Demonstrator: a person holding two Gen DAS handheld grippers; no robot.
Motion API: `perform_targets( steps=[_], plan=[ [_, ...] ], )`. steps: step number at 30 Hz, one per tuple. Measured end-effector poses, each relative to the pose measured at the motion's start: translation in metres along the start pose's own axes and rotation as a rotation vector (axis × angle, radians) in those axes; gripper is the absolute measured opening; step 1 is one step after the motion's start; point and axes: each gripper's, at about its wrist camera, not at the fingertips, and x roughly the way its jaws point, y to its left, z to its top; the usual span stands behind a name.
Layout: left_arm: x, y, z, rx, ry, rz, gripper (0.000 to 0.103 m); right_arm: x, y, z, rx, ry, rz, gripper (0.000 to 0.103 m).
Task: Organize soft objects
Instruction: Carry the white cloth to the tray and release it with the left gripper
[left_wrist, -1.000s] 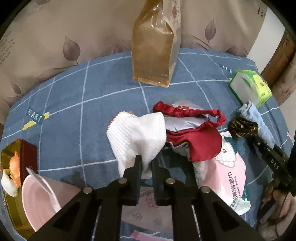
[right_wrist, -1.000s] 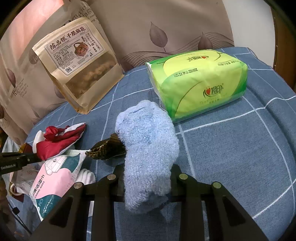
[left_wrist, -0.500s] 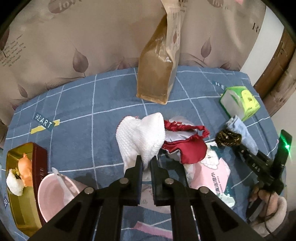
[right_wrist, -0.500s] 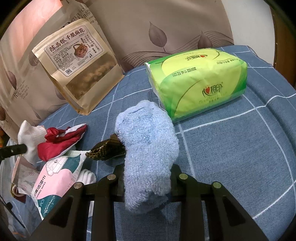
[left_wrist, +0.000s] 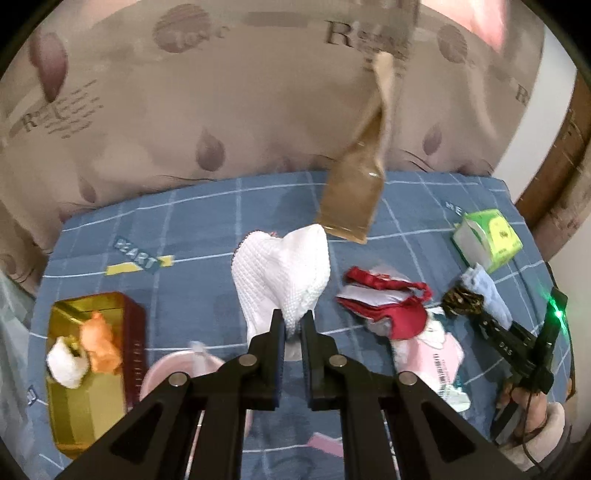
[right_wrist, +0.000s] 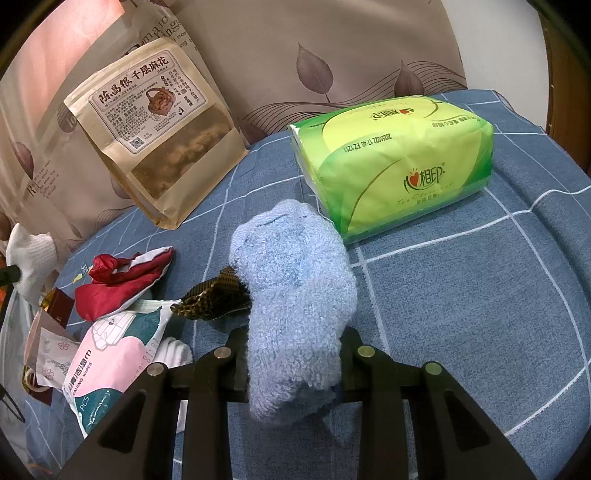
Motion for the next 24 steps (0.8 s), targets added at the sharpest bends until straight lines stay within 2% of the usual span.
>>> perform_targets(
  steps=[14,24],
  plan=[
    [-0.025,0.1,-0.002,-0.109,-0.019,0.199,0.008,0.0,0.0,0.0,-0.001,-0.001,0.0,0.027],
    [-0.016,0.176,-0.011,-0.207,0.02,0.339,0.008,0.0,0.0,0.0,-0.001,-0.001,0.0,0.027]
  ],
)
